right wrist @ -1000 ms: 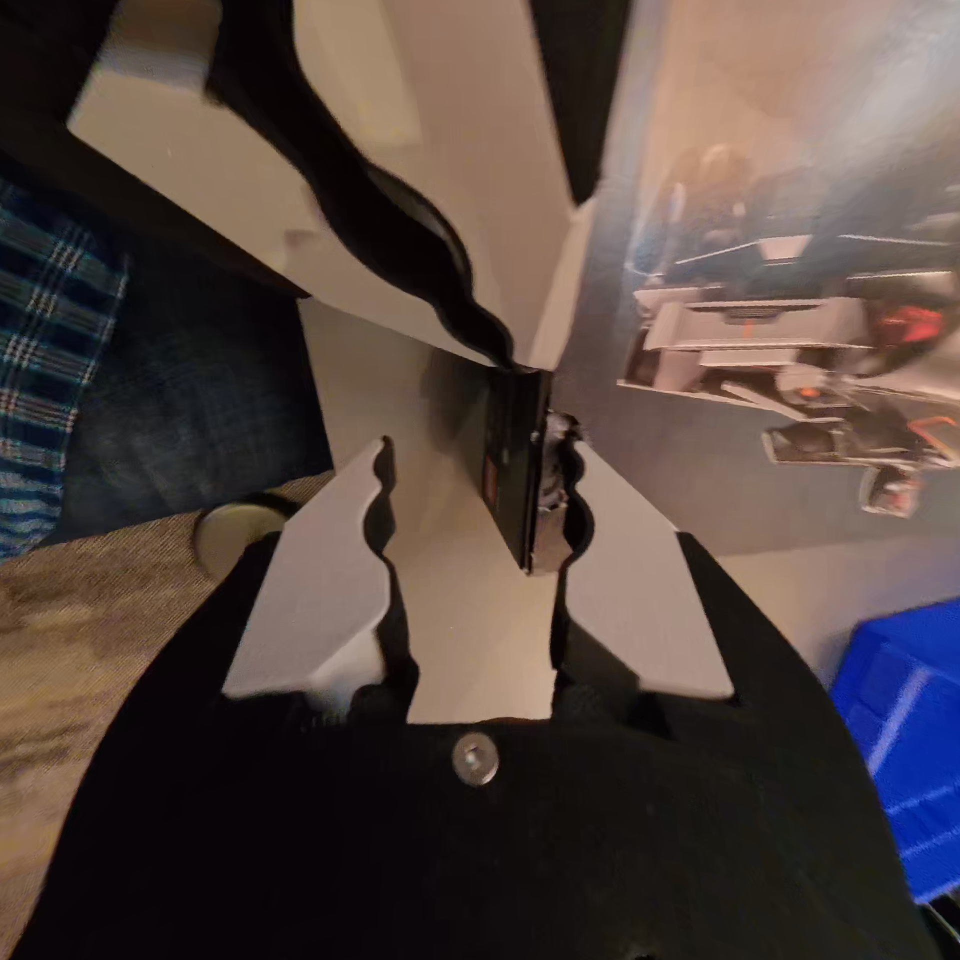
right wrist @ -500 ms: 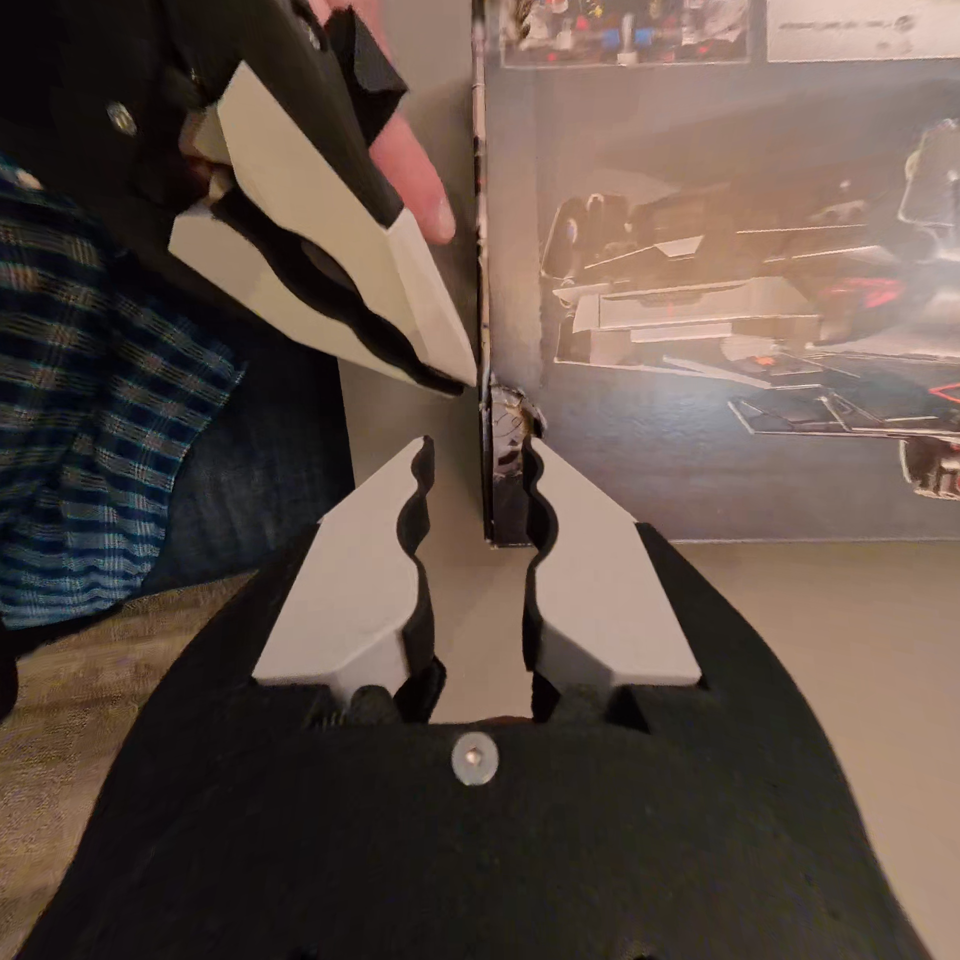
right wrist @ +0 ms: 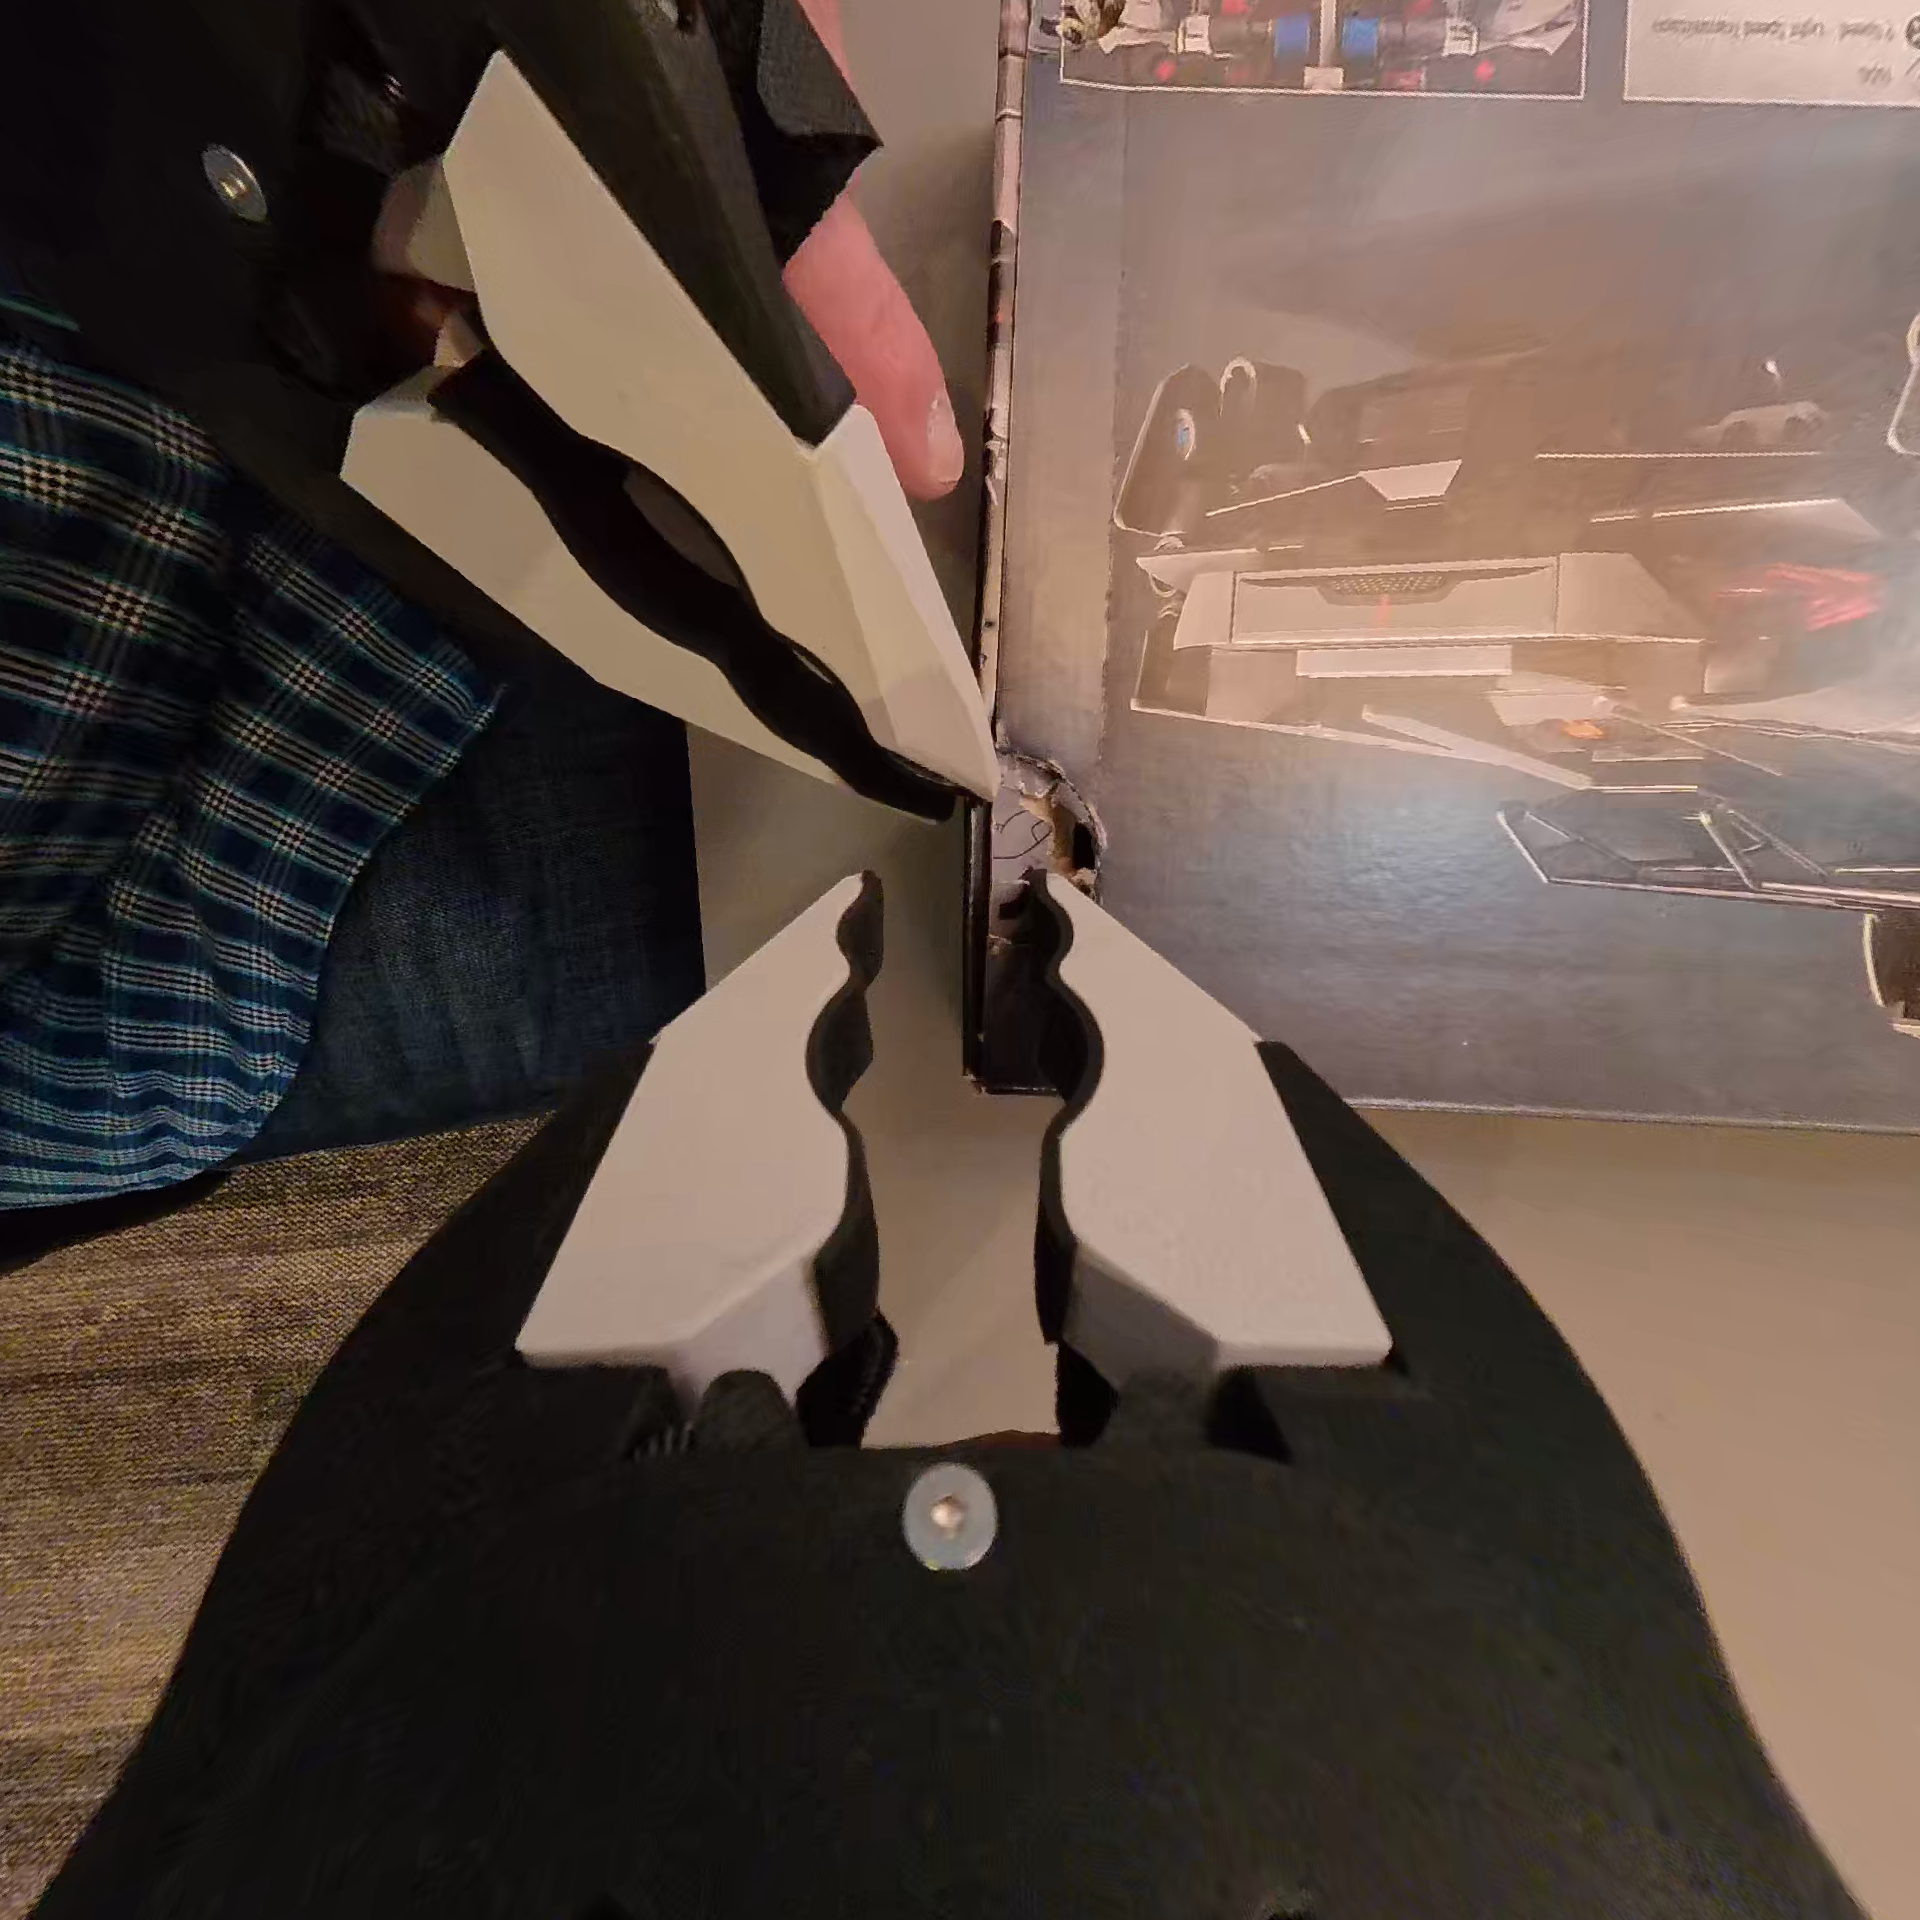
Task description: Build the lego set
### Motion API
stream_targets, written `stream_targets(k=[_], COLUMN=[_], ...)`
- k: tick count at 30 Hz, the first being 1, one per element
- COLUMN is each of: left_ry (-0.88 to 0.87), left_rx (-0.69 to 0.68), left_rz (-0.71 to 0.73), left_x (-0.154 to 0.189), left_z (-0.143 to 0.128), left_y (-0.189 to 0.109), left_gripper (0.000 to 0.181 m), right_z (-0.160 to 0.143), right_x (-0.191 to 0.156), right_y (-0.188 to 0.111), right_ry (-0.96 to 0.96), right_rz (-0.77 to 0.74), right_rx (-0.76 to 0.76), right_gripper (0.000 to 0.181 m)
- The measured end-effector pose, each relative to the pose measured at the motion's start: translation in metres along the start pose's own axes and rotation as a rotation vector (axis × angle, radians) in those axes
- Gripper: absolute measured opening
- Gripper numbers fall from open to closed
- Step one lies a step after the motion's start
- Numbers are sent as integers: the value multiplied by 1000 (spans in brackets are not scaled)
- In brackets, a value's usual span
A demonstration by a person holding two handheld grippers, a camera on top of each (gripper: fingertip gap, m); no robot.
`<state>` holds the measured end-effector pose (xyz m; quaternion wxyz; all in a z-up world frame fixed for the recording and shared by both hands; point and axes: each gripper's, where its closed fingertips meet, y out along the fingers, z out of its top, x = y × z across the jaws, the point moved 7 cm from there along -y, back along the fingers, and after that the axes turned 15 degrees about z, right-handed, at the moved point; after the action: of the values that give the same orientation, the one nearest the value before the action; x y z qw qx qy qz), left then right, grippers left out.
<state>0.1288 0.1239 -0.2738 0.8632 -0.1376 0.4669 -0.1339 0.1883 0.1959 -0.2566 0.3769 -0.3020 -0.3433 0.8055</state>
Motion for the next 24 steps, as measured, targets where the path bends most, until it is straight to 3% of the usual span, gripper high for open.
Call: stream_targets(k=[13,24], left_ry=[41,55], left_rx=[76,96], left_rz=[35,37], left_x=[3,3], left_z=[-6,-10], left_y=[-4,-10], left_gripper=[5,7], right_z=[-1,7], right_x=[1,-5], right_y=[-2,1], right_ry=[15,-11], right_rz=[35,-102], right_rx=[43,43], right_gripper=[22,8])
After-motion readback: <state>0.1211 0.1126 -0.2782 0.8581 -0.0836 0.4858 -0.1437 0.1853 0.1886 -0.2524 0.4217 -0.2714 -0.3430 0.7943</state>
